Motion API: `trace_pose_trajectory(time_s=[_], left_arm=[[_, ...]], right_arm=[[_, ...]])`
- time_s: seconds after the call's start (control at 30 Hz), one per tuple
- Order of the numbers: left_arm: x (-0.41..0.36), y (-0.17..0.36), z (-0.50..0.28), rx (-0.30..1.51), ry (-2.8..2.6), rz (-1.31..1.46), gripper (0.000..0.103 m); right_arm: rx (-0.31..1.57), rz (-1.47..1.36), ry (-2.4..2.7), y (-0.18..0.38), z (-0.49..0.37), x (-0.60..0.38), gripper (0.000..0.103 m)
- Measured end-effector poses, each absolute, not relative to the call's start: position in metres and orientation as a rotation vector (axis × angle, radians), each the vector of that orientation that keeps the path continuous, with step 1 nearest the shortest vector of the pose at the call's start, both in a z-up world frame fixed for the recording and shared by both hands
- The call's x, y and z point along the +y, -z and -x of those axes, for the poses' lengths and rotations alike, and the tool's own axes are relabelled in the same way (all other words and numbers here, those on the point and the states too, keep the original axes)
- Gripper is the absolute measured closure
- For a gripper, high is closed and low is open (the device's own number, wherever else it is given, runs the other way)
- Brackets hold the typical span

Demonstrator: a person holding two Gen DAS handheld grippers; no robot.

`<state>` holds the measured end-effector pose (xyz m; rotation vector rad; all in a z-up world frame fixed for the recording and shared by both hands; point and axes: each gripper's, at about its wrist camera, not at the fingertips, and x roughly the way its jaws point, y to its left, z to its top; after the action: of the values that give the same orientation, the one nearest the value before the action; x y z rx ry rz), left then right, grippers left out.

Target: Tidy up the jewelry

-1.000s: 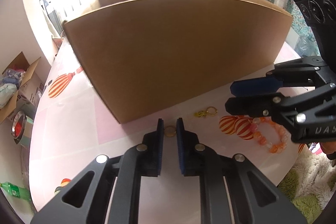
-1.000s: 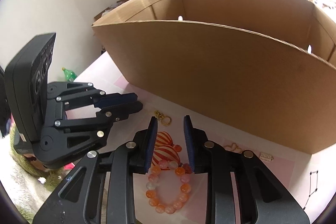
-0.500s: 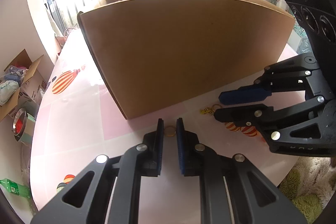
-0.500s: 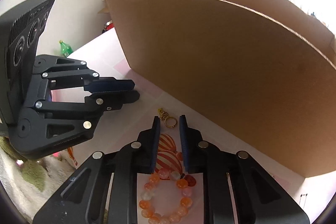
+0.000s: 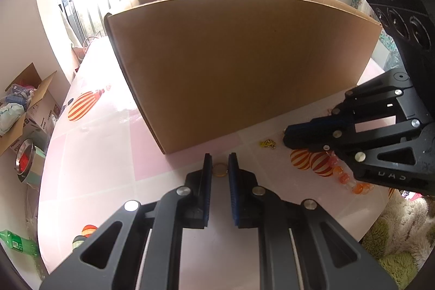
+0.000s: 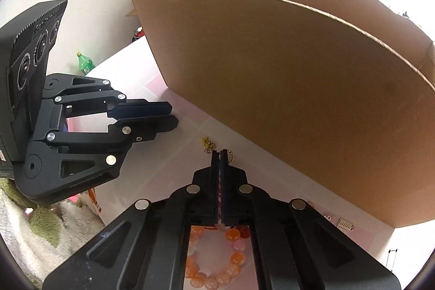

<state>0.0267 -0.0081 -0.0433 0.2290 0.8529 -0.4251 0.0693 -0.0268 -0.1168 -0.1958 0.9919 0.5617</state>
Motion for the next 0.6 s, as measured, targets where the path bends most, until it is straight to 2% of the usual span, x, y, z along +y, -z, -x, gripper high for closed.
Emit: trace_pose_trajectory(time_s=[0.17,0.2,0.23,0.3,0.6], left_arm=[[-0.008,0.044,-0.027,0.852,0.426,-0.231,0.092],[-0.008,0.044,-0.027,0.852,0.425,-0.232,0.092],[-0.008,0.044,-0.027,0.851,0.425,-0.231,0.092],[-0.008,0.045,-0.027,0.851,0.425,-0.231,0.092],[-0.008,0.044,-0.027,0.851,0.424,-0.233,0.092]], right_arm=[[0.988,0.183,-0.561,0.111,-0.070,-0.030,0.099],[0.987,0.181,-0.566,0.110,-0.071,-0.031,0.094],[0.983,0.182,-0.569,0.109,-0.072,-0.031,0.084],[0.968,0.192,-0.561,0.106,-0.074,-0.031,0.074],[1.033,0.111,-0.604,0.117,-0.086,-0.033,0.074]])
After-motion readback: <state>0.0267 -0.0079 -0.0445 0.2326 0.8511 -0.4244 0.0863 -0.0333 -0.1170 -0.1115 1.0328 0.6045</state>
